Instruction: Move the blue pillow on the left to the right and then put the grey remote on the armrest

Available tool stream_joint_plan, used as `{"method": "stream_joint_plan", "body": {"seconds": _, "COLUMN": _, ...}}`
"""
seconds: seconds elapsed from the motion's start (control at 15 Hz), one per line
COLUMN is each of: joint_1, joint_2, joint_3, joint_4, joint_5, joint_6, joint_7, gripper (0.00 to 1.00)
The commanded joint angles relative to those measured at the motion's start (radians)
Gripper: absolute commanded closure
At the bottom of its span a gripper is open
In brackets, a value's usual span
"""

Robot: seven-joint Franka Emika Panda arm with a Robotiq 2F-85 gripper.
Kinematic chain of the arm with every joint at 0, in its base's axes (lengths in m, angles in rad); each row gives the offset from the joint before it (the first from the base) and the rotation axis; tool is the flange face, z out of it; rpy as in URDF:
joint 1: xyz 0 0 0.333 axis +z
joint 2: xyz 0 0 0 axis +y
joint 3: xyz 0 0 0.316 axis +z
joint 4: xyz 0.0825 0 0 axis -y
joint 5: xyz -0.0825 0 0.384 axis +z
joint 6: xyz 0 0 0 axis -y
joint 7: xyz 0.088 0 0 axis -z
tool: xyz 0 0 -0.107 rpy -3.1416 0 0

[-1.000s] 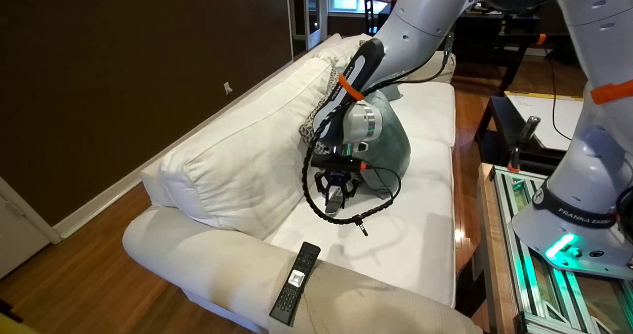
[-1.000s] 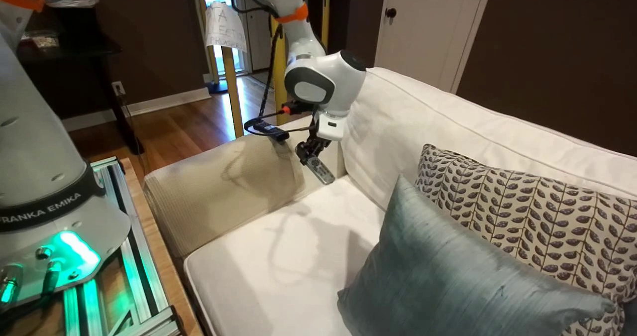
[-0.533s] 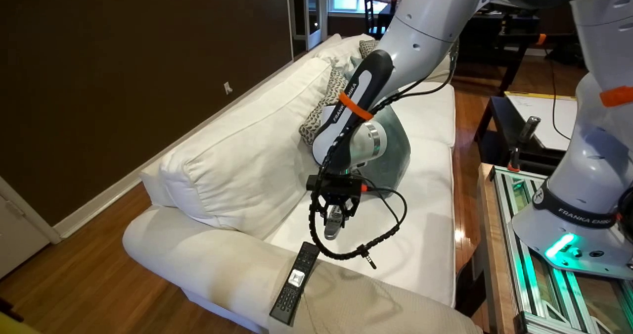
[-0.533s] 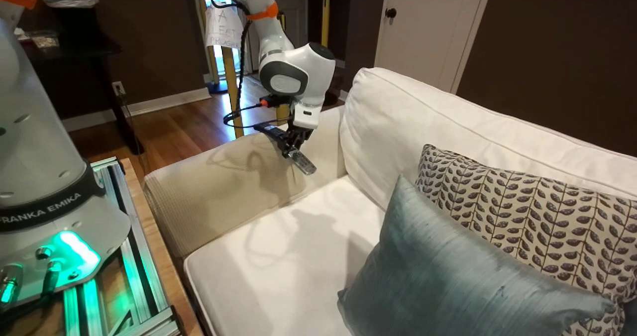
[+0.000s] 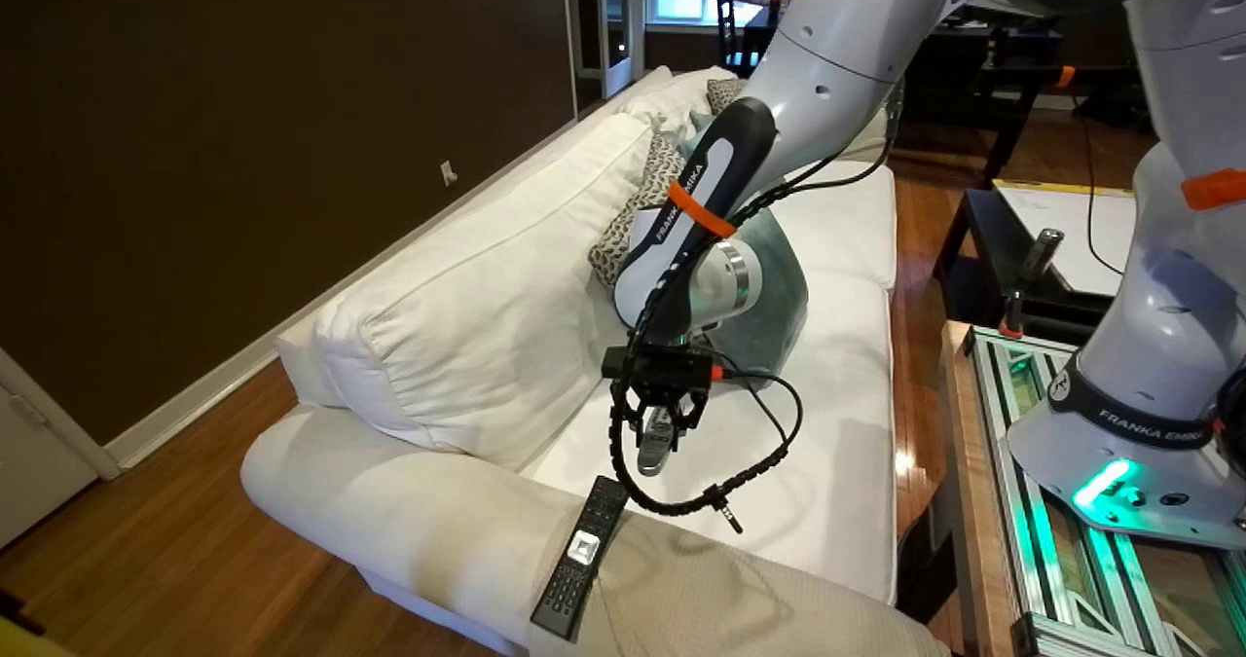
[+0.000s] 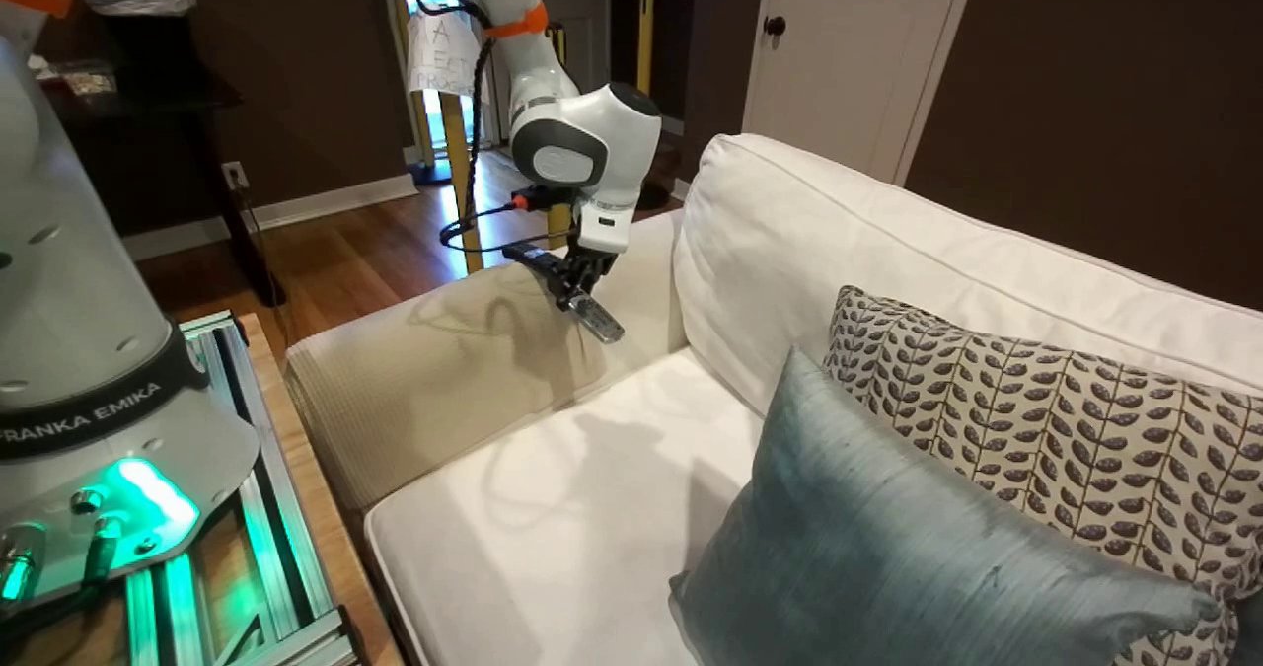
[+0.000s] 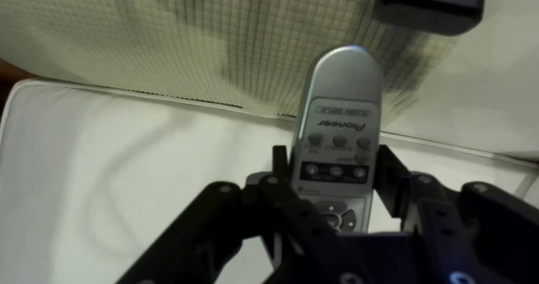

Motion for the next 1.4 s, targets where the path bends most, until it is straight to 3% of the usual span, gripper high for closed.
{"method": "stream_joint_plan", "body": {"seconds": 0.0, "joint_1": 0.03, "joint_2": -0.064, "joint_3": 0.038, "joint_4": -0.058, "joint_5": -0.017, "joint_6": 0.038, "joint_7": 0.032, "gripper": 0.73}}
{"method": "stream_joint_plan", "body": {"seconds": 0.53, "joint_1": 0.152, "joint_2": -0.088, "joint_3": 0.086, "joint_4": -0.088, "joint_5": -0.045, "joint_6": 0.12, "joint_7": 0.169, "gripper": 0.73}}
{"method": "stream_joint_plan", "body": {"seconds": 1.33, "joint_1": 0.17, "joint_2": 0.009, "joint_3": 0.162, "joint_4": 0.001, "joint_5": -0.065, "joint_6": 0.067, "joint_7": 0.268, "gripper": 0.73}}
